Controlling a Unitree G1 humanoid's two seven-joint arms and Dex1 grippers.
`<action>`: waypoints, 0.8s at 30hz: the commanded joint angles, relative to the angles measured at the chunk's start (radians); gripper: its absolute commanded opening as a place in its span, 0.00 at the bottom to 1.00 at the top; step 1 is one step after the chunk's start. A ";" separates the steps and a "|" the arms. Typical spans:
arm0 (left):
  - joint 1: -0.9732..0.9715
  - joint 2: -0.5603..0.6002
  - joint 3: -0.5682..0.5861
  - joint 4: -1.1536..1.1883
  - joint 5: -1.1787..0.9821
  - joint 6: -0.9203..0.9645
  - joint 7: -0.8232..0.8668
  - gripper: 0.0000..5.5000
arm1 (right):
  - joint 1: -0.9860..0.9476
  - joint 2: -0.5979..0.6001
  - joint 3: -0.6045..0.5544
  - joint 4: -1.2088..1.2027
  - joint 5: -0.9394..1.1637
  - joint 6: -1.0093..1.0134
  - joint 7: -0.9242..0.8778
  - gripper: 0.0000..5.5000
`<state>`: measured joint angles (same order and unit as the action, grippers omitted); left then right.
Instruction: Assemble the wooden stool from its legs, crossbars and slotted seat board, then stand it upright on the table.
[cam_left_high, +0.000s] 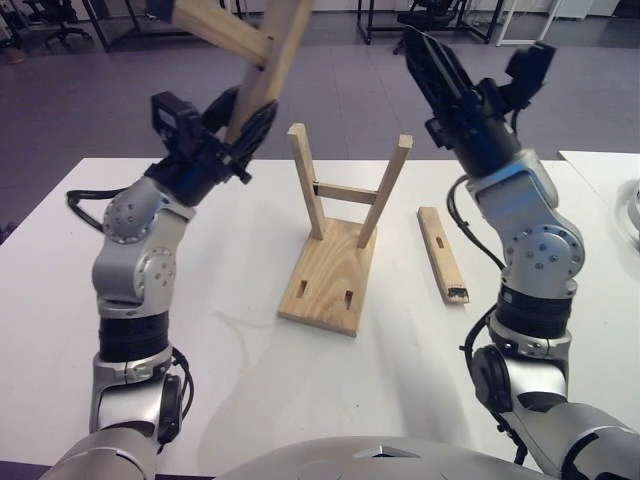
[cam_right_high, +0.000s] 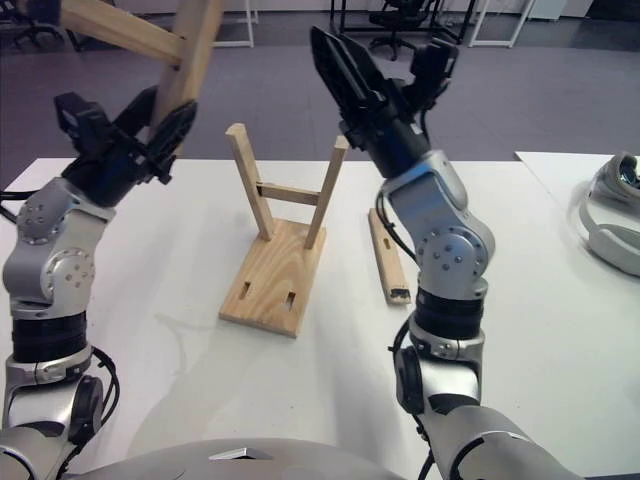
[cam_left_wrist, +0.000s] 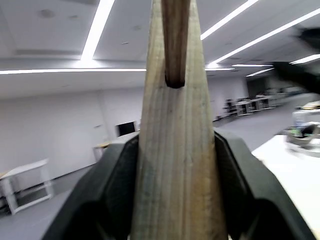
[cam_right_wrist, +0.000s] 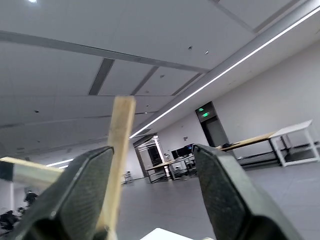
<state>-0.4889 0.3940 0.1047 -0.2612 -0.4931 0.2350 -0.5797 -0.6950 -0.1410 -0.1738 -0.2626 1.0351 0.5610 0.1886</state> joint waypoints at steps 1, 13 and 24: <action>-0.019 -0.012 -0.111 -0.035 0.083 -0.026 -0.022 0.37 | -0.077 0.056 -0.001 0.049 0.035 0.009 -0.034 0.54; 0.035 0.017 -0.177 -0.036 0.189 -0.100 -0.083 0.37 | -0.014 0.063 -0.077 0.015 0.220 0.110 -0.212 0.27; 0.210 0.043 -0.121 0.012 0.191 -0.086 -0.093 0.59 | 0.380 0.076 -0.061 -0.230 0.155 0.064 -0.281 0.19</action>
<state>-0.3541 0.4115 -0.0534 -0.2919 -0.3121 0.1461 -0.6877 -0.4521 -0.0772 -0.2358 -0.4060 1.2299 0.6474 -0.0678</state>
